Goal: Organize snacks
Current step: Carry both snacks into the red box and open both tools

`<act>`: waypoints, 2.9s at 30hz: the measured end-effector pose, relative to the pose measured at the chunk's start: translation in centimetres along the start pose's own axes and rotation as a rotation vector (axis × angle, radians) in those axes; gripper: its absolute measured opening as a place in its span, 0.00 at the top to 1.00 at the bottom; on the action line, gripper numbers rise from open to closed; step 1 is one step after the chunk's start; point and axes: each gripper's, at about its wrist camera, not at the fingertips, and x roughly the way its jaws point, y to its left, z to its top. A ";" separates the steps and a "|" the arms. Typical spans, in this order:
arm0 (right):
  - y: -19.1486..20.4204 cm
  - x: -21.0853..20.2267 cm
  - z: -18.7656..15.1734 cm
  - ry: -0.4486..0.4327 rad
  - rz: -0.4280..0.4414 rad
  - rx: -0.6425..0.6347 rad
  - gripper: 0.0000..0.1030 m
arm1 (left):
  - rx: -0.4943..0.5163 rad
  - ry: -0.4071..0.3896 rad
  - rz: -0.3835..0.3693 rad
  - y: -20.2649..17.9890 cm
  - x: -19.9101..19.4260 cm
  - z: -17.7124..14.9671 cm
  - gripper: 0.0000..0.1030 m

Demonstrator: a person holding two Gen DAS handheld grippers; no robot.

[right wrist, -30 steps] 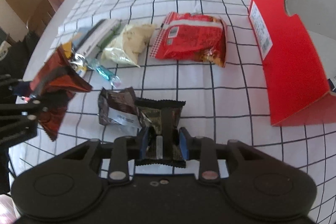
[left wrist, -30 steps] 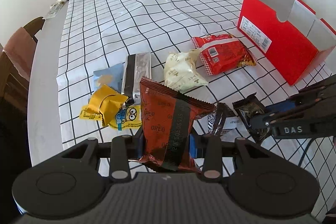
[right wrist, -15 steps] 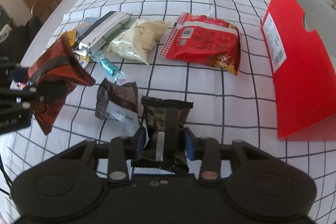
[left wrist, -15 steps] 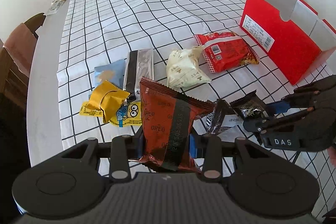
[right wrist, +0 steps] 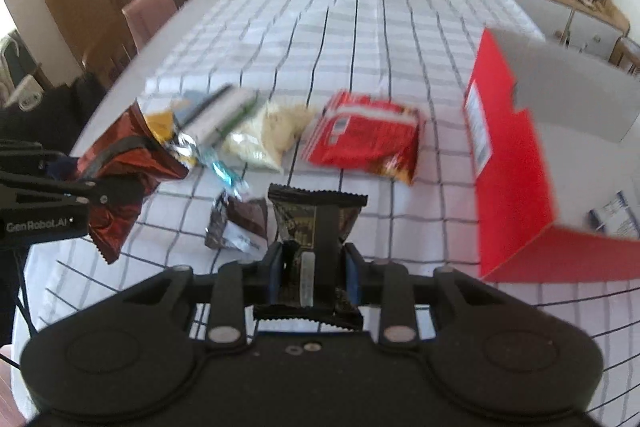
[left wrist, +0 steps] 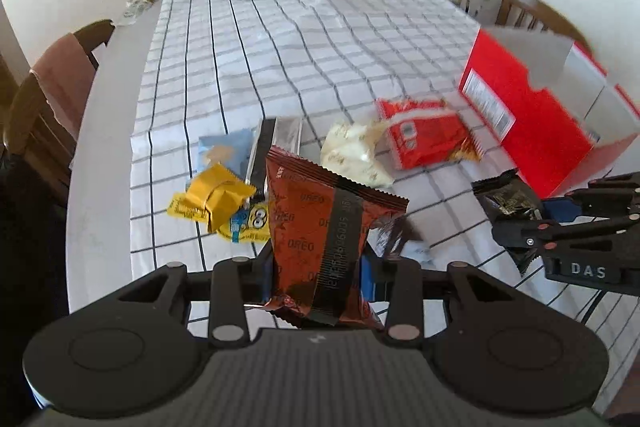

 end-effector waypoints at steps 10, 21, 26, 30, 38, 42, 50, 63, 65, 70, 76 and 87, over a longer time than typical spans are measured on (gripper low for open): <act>-4.7 -7.4 1.9 -0.130 0.001 0.019 0.71 | -0.029 -0.117 -0.006 -4.8 -5.2 3.7 0.63; -12.9 -12.4 2.6 -0.214 -0.020 0.025 0.71 | 0.003 -0.191 -0.030 -15.0 -6.3 8.3 0.63; -17.4 -12.9 2.3 -0.221 -0.039 0.035 0.71 | 0.009 -0.193 -0.028 -19.4 -5.1 10.0 0.63; -20.5 -13.0 2.1 -0.219 -0.052 0.043 0.71 | 0.018 -0.188 -0.022 -22.5 -3.6 11.4 0.63; -26.7 -10.9 2.2 -0.181 -0.073 0.063 0.70 | 0.046 -0.140 -0.021 -27.8 0.6 13.6 0.63; -28.6 -8.7 2.3 -0.131 -0.072 0.065 0.70 | 0.066 -0.072 -0.021 -29.8 3.7 14.8 0.63; -30.5 -4.0 1.9 -0.031 -0.063 0.083 0.70 | 0.081 0.046 0.012 -31.5 9.3 15.6 0.63; -31.4 -0.4 1.5 0.069 -0.058 0.066 0.70 | 0.137 0.170 0.050 -33.2 14.7 15.1 0.62; -31.4 -0.2 1.4 0.074 -0.055 0.060 0.70 | 0.140 0.181 0.050 -33.2 15.1 15.0 0.62; -31.4 0.3 1.5 0.083 -0.056 0.050 0.70 | 0.137 0.178 0.045 -33.1 15.2 15.1 0.61; -31.6 -0.7 1.6 0.047 -0.042 0.051 0.70 | 0.123 0.137 0.031 -32.9 14.3 15.0 0.41; -30.6 -5.7 1.4 -0.089 0.011 0.048 0.69 | 0.089 0.007 -0.011 -31.9 8.6 14.5 0.41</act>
